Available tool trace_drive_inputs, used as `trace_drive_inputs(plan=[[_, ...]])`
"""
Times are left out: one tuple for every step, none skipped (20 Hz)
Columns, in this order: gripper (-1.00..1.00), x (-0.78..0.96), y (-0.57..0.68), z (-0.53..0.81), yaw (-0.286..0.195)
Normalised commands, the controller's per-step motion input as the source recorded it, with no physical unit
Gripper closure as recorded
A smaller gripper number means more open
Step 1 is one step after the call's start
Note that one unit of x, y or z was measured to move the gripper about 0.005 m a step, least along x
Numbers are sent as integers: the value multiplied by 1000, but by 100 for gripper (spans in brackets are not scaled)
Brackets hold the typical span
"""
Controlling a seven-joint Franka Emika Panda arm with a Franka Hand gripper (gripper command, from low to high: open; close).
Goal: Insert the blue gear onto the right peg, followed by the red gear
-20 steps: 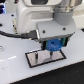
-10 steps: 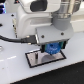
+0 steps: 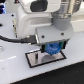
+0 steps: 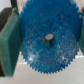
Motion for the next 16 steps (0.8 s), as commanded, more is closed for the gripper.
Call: trace_drive_inputs(plan=[[100,217,97,226,0],[100,6,0,0,0],[100,127,9,-167,0],[100,120,7,31,0],[100,48,-6,-240,0],[100,56,3,-242,0],[100,77,3,-264,0],[100,83,-12,-268,0],[100,73,-22,-283,0],[100,88,-24,-283,0],[100,124,-30,-300,0],[100,152,-13,-314,0],[100,184,1,-317,0],[100,166,5,-320,0],[100,61,-2,-261,0],[100,55,3,-233,0]])
